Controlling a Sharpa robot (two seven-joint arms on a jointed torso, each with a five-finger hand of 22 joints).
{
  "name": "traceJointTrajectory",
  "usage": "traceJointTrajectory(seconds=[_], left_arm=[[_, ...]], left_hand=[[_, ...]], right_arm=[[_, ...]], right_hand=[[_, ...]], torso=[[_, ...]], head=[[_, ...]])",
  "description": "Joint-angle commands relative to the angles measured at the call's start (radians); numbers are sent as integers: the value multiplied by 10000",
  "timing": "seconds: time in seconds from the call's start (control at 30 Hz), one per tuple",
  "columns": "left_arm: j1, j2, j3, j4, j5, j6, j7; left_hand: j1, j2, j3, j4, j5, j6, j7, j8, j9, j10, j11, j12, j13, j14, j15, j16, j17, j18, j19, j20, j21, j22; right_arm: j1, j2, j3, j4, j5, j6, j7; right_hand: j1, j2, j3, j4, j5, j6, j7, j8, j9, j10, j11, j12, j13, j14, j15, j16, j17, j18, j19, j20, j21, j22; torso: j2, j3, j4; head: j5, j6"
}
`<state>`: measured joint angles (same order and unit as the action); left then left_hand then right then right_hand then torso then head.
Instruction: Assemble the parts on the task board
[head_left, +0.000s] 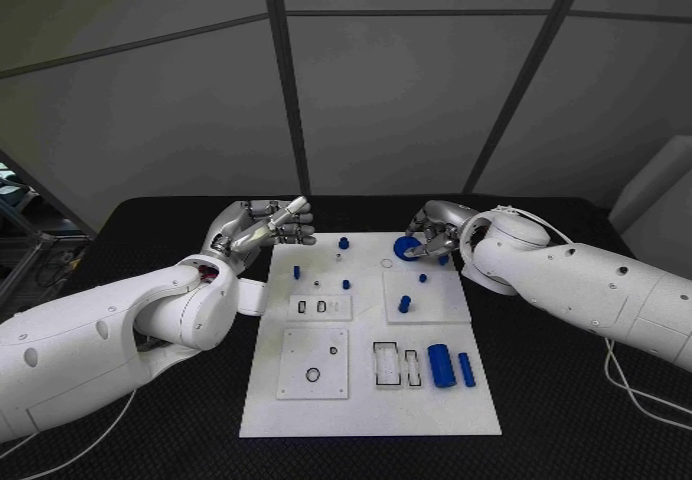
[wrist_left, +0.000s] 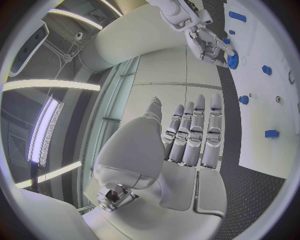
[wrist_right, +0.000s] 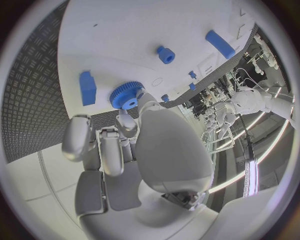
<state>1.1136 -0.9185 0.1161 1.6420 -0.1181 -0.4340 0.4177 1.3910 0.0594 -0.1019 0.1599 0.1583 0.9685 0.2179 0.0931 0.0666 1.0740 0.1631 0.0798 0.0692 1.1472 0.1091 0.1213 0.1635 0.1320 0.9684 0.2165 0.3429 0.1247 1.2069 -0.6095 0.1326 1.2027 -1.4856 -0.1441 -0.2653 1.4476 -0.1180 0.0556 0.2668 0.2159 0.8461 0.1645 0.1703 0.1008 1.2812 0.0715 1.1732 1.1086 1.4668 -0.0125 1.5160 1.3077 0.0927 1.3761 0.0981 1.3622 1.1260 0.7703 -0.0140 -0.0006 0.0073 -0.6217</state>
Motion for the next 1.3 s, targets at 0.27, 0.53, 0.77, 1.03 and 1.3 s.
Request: traceJointTrajectory(seconds=[0.27, 0.53, 0.77, 1.03, 1.3], left_arm=[[17, 0, 9, 2, -3, 130, 11], [17, 5, 9, -1, -3, 137, -13], [17, 3, 9, 12, -3, 214, -105], [18, -34, 9, 25, -3, 249, -181], [19, -84, 10, 45, -5, 299, -254]], left_hand=[[-88, 31, -29, 2, -13, -5, 65, -70, -7, 3, 35, -57, -4, -17, 51, -61, 18, 502, 58, 21, -38, -20], [-86, 37, -26, 1, -13, -4, 65, -73, -7, 4, 35, -60, -3, -17, 51, -67, 22, 503, 58, 21, -40, -22], [-72, 77, -6, -9, -46, -17, 70, -105, -9, -21, 43, -93, -6, -30, 58, -113, 40, 503, 52, 27, -56, -35], [-56, 94, 6, -21, -56, -24, 69, -120, -10, -34, 45, -107, -8, -37, 61, -135, 48, 503, 50, 30, -63, -41], [-46, 103, 13, -29, -60, -31, 71, -130, -11, -46, 48, -116, -10, -43, 64, -150, 52, 502, 47, 32, -68, -45]], right_arm=[[17, -49, 1, 8, -132, 583, -99], [16, -65, 1, 43, -245, 390, -80], [15, -68, 1, 205, -676, -741, 205], [14, -141, 3, 731, -1145, -1382, 299], [15, -182, 5, 1590, -1380, -1475, 177]], right_hand=[[75, 49, 30, -61, 45, 92, -30, 76, 19, 97, 5, 138, 97, 814, 73, 68, 1512, -106, 64, 8, 58, 36], [432, 437, 314, -399, -28, 529, -78, 354, 106, 315, -54, 579, 587, 827, 30, 113, 1614, -129, 91, -22, 155, 200], [605, 834, 743, -681, -615, 1230, -267, 650, 194, 690, -198, 1138, 1211, 850, -79, 165, 1736, -158, 151, -105, 266, 399], [614, 829, 857, -800, -588, 1408, -337, 663, 192, 793, -261, 1285, 1378, 862, -135, 189, 1794, -186, 218, -157, 348, 560], [590, 789, 863, -820, -570, 1402, -335, 634, 178, 777, -263, 1273, 1368, 864, -141, 194, 1806, -189, 222, -167, 357, 574]], torso=[[0, 9, -15], [0, 6, 1], [-3, 9, -5], [-8, 1, -13], [-10, -8, -10]], head=[[21, -38], [33, -68], [63, -42], [69, -15], [77, 34]])
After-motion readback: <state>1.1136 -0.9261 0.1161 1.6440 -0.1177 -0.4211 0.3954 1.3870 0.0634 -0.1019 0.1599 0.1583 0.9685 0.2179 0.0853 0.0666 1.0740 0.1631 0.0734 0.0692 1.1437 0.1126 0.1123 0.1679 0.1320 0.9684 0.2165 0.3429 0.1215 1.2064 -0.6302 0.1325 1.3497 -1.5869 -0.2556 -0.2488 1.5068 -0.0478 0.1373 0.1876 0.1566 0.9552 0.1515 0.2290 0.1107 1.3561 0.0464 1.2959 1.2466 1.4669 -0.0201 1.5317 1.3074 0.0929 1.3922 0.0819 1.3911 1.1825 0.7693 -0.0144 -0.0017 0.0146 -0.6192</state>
